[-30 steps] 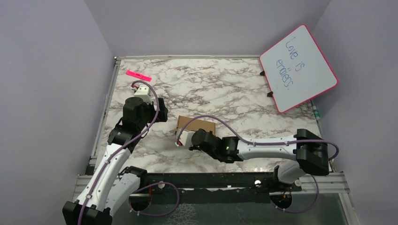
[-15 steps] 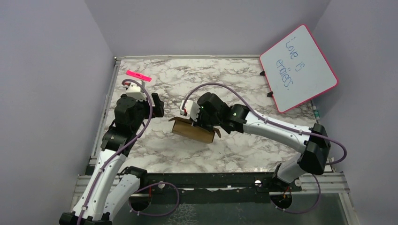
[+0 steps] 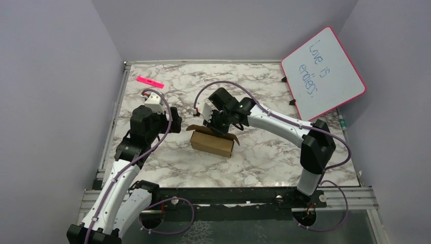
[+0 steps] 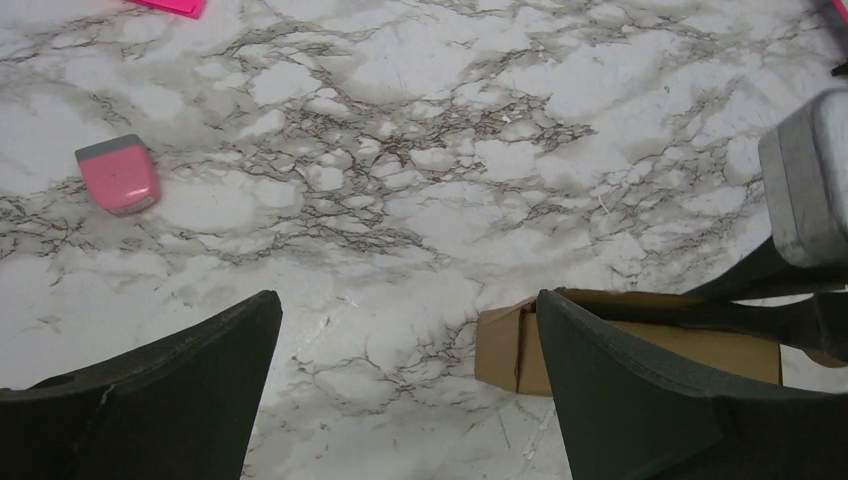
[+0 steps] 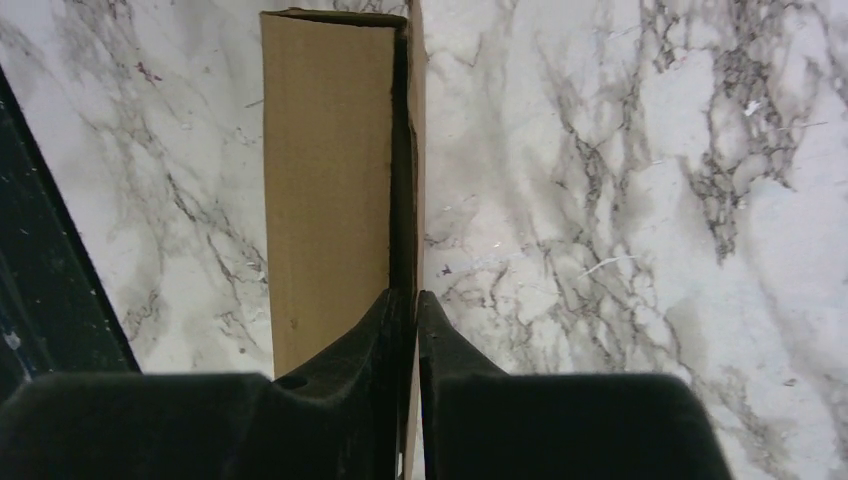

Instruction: Fold the paper box

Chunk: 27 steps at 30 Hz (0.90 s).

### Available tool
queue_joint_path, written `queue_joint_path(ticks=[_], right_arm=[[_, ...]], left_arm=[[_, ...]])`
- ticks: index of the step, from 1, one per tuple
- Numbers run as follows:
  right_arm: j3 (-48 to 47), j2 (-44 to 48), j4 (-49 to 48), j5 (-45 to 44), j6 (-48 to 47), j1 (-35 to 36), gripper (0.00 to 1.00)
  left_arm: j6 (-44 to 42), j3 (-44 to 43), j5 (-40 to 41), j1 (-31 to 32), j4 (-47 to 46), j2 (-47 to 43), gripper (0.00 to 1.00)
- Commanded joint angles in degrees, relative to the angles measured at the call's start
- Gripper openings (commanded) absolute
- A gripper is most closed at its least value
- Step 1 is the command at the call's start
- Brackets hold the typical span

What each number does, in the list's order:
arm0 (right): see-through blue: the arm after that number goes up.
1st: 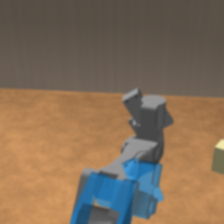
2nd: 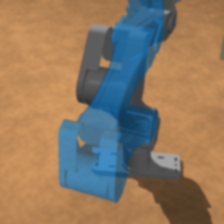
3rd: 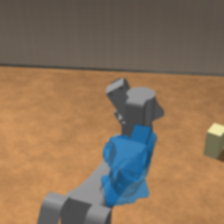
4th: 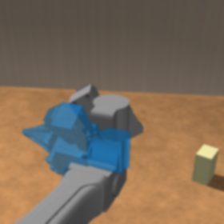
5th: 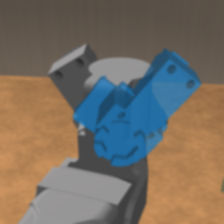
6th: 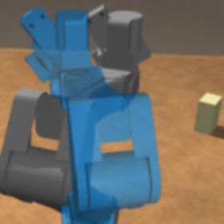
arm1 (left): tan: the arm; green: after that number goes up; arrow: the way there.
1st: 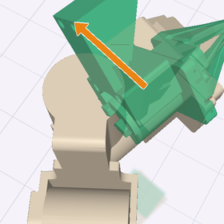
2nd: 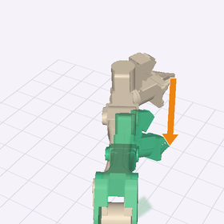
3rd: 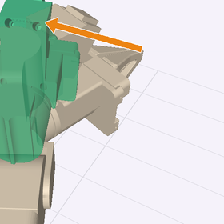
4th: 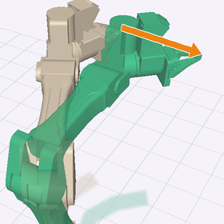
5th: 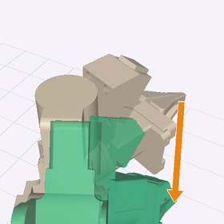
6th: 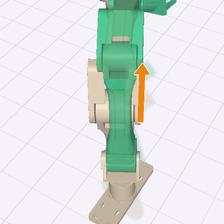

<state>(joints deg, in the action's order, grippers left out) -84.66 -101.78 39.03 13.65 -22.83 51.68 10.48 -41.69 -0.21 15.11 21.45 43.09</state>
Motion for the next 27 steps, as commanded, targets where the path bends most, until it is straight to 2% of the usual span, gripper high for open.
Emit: queue_joint_path(ticks=[1,6,9,16,20,23,27], right_arm=[[-5.91,-2.3,4.5,1.73,-1.88,-0.35,0.19],[-6.01,0.08,4.35,3.18,0.43,-0.36,0.41],[-3.69,4.11,3.14,0.23,5.35,-0.35,0.48],[7.08,17.13,0.63,-10.87,22.19,-0.3,0.53],[13.71,23.36,-0.15,-15.82,30.77,-0.35,0.54],[17.47,25.68,-0.53,-18.87,35.73,-0.35,0.53],[21.69,28.13,-4.96,-18.35,41.87,-0.35,0.48]], left_arm=[[-2.74,0.94,-5.33,-0.24,-2.34,-0.12,0.98],[-4.22,1.94,-8.42,-0.24,-2.75,-0.55,0.98],[-5.32,2.29,-10.35,-0.26,-3.36,-0.48,0.97],[-7.73,2.3,-16.08,0.01,-3.47,1.01,0.94],[-8.94,1.54,-16.23,0.17,-3.01,2.41,0.89],[-9.76,0.22,-17.15,0.5,-1.88,4.47,0.86],[-11.36,-0.5,-18.7,1.4,-1.32,7.06,0.79]])
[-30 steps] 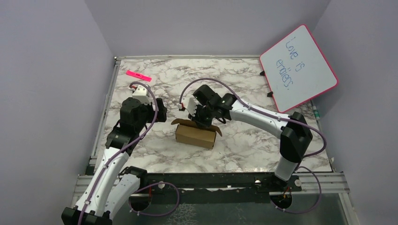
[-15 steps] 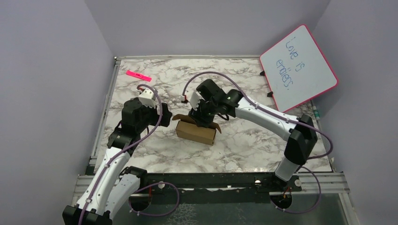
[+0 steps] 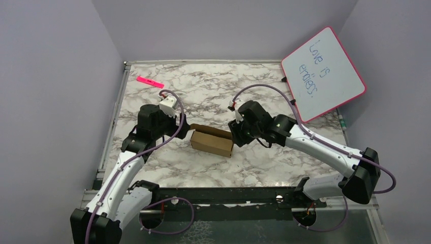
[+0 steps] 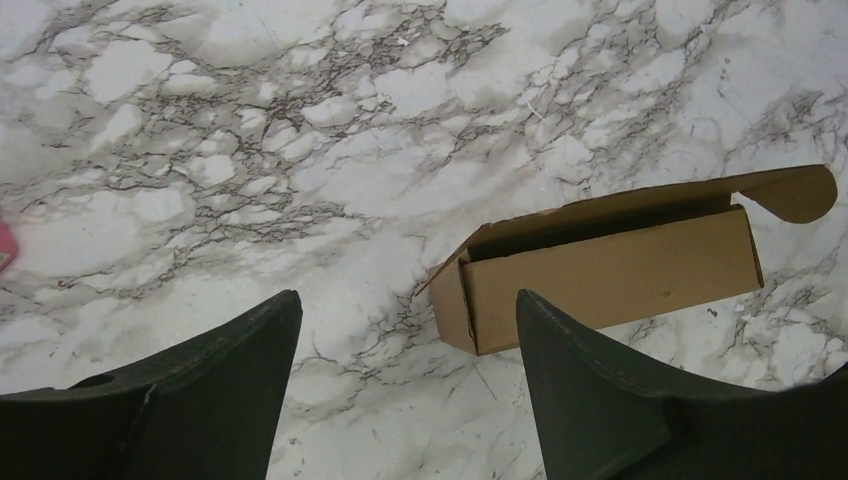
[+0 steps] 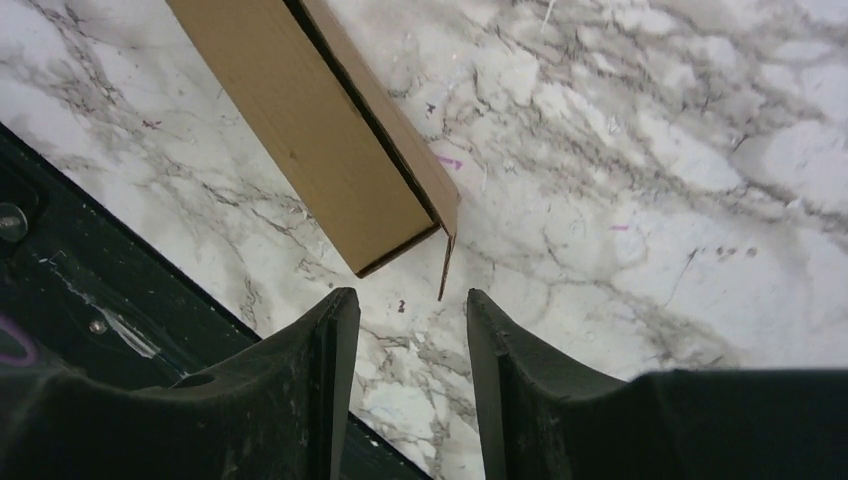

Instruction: Fold the paper box

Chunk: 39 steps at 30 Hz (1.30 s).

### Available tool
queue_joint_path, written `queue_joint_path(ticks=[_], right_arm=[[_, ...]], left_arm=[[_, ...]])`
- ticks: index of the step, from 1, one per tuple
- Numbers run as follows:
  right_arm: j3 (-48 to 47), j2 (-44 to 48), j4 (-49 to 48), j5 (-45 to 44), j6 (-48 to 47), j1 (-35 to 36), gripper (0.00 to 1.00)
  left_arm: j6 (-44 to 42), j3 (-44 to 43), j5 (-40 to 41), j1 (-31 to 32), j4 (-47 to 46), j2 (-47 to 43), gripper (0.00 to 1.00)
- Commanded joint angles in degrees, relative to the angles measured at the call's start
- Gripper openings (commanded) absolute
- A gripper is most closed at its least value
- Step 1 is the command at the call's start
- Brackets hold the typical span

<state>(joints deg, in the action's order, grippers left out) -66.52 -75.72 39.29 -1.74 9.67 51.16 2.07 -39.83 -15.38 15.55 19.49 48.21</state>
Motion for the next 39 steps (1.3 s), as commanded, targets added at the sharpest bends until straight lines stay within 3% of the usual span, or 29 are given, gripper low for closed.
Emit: queue_joint_path(ticks=[1,4,14,22,29,39], right_arm=[[4.86,2.85,-7.74,-1.94,9.75,0.17,0.47],[6.94,3.62,-11.04,-2.29,11.28,0.17,0.42],[8.76,4.37,-11.16,-10.32,10.49,0.17,0.4],[9.31,2.03,-13.12,-7.89,9.56,0.17,0.31],[9.7,2.28,-13.64,-10.47,8.99,0.17,0.17],[9.73,0.68,-12.96,-9.64,8.78,0.17,0.2]], left_arm=[[-3.58,-2.35,-3.57,1.3,0.83,2.5,0.78],[-4.83,-2.61,-3.87,2.4,1.27,3.71,0.77],[-7.08,-5.35,-2.03,3.77,2.68,7.67,0.74],[-7.78,-7.3,-3.34,4.14,3.63,10.56,0.7],[-7.78,-8.51,-5.48,4.56,3.77,12.56,0.63],[-8.87,-9.12,-5.79,4.92,4.16,14.78,0.59]])
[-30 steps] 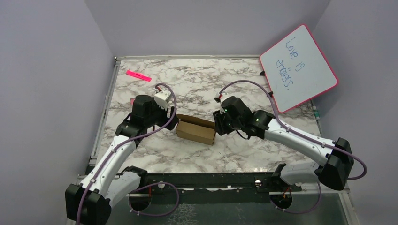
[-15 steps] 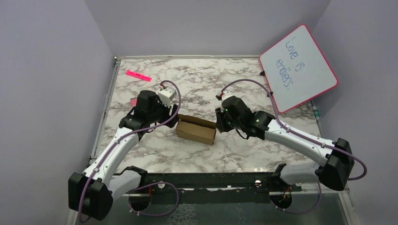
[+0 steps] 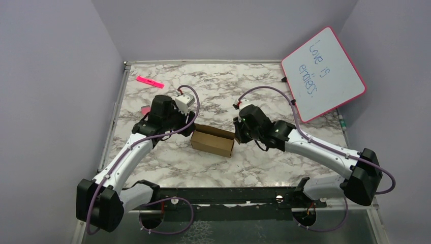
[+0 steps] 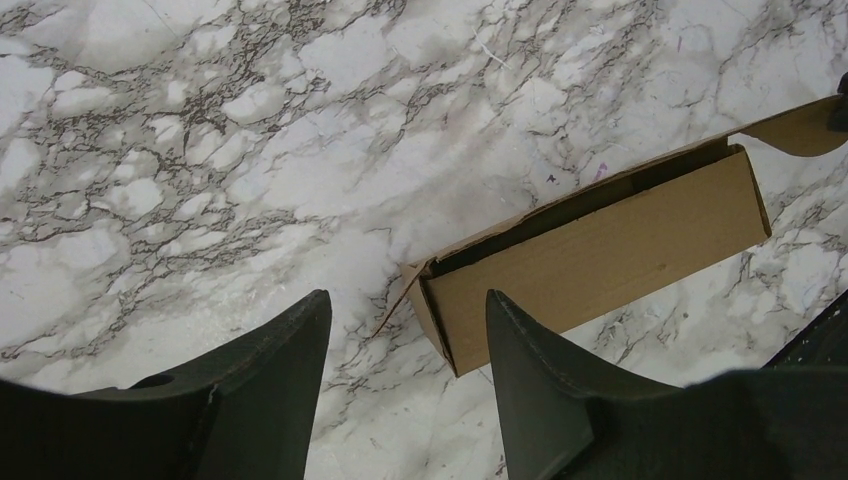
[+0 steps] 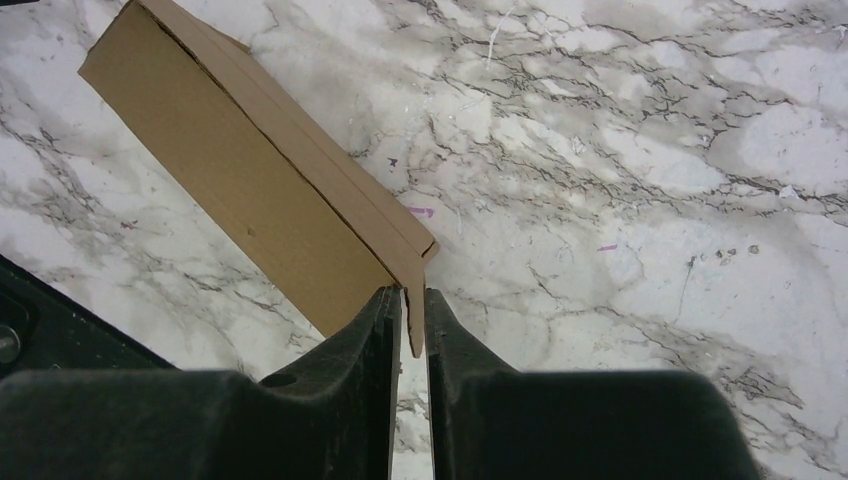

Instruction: Fold the paper box

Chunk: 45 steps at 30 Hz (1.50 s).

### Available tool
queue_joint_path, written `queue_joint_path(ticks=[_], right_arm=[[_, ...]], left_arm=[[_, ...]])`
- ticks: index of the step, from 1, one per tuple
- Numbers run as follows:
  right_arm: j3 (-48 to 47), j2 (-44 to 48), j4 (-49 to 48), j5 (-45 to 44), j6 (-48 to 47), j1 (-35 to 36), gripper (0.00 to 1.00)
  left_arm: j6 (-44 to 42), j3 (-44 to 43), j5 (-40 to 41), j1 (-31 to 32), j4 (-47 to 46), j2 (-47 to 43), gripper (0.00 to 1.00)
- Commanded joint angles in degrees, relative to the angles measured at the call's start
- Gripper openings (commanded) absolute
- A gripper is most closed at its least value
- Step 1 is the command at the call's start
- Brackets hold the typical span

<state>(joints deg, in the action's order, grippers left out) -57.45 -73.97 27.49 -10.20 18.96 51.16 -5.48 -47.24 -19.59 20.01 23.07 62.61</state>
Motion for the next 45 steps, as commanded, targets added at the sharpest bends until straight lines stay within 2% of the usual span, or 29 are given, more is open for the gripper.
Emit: queue_joint_path(ticks=[1,3,13,23,33,38,45], right_arm=[[0.74,-1.28,-1.15,-1.15,-0.51,0.17,0.2],[0.61,-1.35,-1.04,-0.9,-0.5,0.15,0.2],[-0.1,-1.23,-0.81,-2.56,-3.35,0.17,0.05],[-0.8,-1.6,-1.36,-1.89,-3.33,0.17,0.02],[-4.17,-4.69,0.97,-1.44,2.57,0.17,0.01],[-6.38,-5.93,1.61,-2.05,5.44,0.13,0.01],[-9.99,-8.33,5.31,-7.59,10.61,0.17,0.01]], left_arm=[[-1.37,-1.71,-1.59,0.47,0.53,0.48,0.59],[-1.62,-1.63,-1.5,0.56,0.66,0.78,0.57],[-1.64,-2.19,-2.4,1.08,0.75,1.76,0.45],[0.83,-2.5,-2.89,2.32,0.84,2.22,0.2],[10.98,-1.47,3.93,6.48,0.76,-0.34,0.12],[12.93,-1.02,8.27,7.77,0.74,-1.8,0.11],[15.49,-0.34,10.14,8.85,0.63,-3.13,0.07]])
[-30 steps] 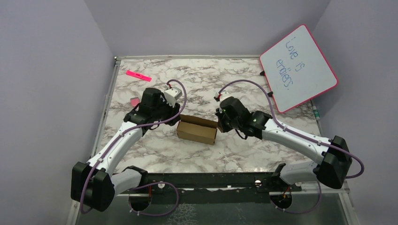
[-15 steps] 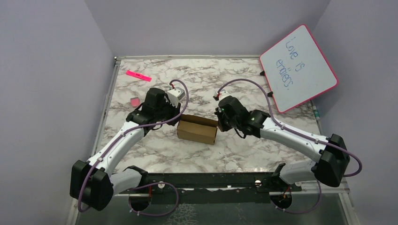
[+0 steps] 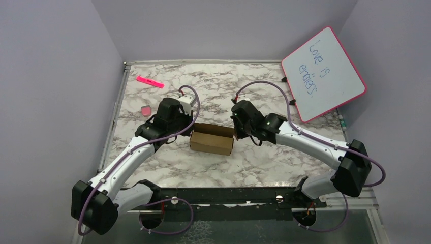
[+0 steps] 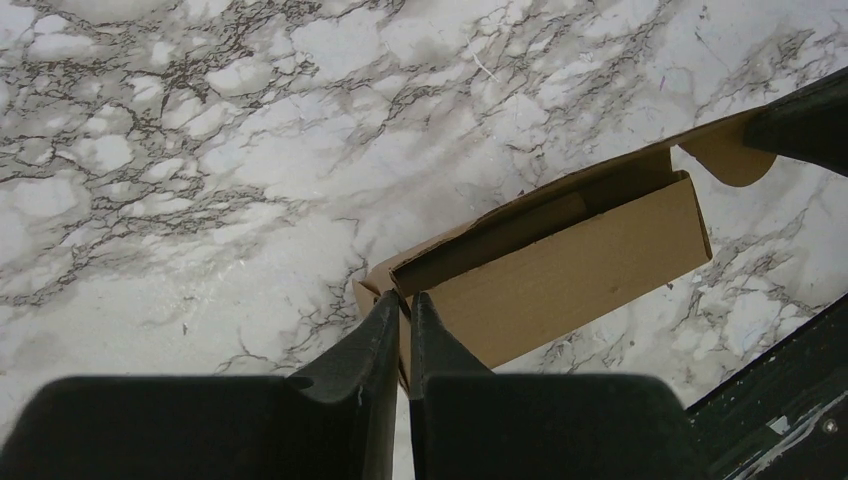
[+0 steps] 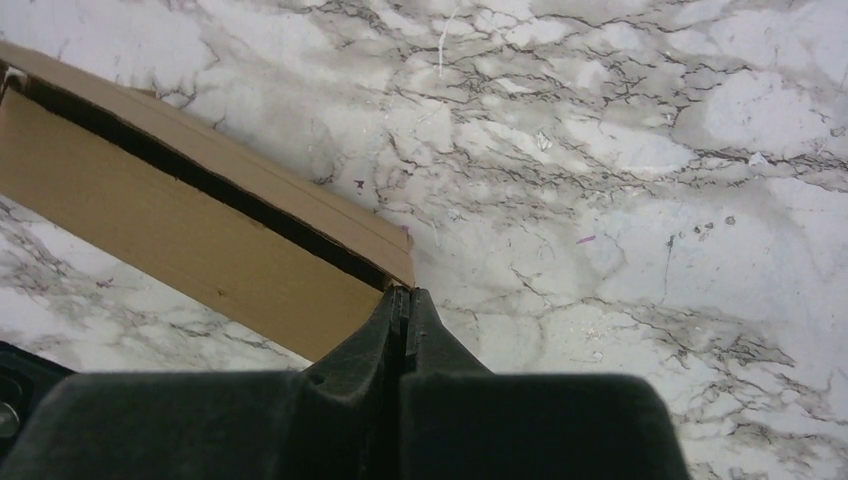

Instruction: Fold the paper box

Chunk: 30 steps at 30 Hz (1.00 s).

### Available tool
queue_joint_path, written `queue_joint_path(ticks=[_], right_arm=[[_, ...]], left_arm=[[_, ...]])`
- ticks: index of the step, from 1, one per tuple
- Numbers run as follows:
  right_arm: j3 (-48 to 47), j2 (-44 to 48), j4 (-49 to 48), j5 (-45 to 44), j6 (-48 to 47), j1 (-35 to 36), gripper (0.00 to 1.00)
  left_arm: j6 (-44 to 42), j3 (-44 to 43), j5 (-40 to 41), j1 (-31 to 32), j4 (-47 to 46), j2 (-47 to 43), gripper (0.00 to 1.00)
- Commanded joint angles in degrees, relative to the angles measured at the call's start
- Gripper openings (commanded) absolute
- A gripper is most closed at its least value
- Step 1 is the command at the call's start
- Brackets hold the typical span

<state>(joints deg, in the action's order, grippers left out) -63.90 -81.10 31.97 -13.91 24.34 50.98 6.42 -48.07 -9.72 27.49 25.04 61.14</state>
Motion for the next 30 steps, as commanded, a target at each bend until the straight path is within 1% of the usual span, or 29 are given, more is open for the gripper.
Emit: queue_joint_path(ticks=[1,7,13,23,30], right_arm=[[-3.88,-1.46,1.18,-4.54,6.3,0.35,0.01],[-5.61,-2.56,1.09,-7.14,9.59,0.35,0.01],[-5.58,-3.28,0.13,-8.84,9.95,0.35,0.01],[-0.33,-1.43,-1.68,-6.6,14.34,0.34,0.01],[0.31,-1.41,-0.99,-6.3,17.77,0.35,0.01]], left_arm=[[4.34,0.65,-0.12,1.54,-1.57,-1.79,0.06],[8.03,2.55,-1.93,2.3,-4.24,-2.41,0.03],[8.44,3.57,-1.64,2.4,-4.99,-2.14,0.02],[8.75,5.29,-1.88,2.48,-5.26,-2.4,0.03],[9.04,6.15,-0.87,2.48,-5.2,-2.1,0.02]])
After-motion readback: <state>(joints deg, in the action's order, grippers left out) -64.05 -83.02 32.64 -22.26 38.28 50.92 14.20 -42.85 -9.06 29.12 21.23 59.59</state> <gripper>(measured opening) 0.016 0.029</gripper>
